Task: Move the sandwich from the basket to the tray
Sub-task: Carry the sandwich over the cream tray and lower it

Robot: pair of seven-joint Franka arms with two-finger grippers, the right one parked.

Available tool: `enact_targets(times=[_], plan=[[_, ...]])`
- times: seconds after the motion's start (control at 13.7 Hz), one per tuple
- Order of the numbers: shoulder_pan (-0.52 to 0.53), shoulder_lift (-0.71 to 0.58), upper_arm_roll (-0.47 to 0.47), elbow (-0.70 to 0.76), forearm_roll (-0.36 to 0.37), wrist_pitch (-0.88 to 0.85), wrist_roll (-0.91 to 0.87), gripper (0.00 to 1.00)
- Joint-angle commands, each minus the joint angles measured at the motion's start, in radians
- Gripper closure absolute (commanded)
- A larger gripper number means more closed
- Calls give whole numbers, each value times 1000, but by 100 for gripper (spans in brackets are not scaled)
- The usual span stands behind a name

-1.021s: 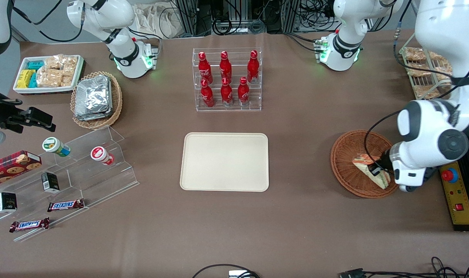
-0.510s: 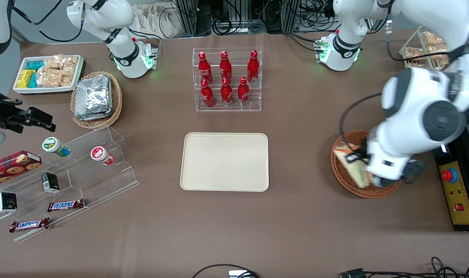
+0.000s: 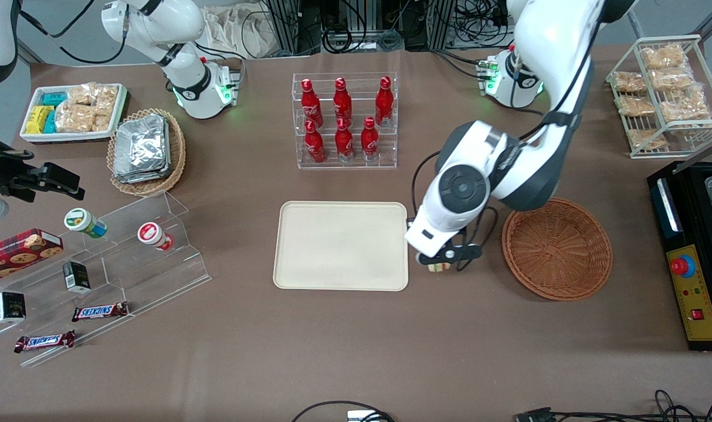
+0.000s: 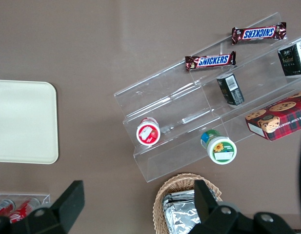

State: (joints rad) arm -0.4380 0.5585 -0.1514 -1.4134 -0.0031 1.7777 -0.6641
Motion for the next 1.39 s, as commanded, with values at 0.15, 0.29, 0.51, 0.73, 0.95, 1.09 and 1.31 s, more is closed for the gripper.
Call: enact_targets(times=[0.15,0.29,0.51,0.73,0.95,1.09,1.31], plan=[[-21,113,-60,41,-15,101,12,100],[-39,144,-65,40,-14,137,12,100],[-47,182,-65,40,-12,206,15,86],[-65,204,-63,22,-9,256,14,85],[-70,198,-63,13,-11,250,-2,0],[-71,179,-63,10,-15,226,-8,0],[-51,79,-53,-13,-8,85,-20,0]])
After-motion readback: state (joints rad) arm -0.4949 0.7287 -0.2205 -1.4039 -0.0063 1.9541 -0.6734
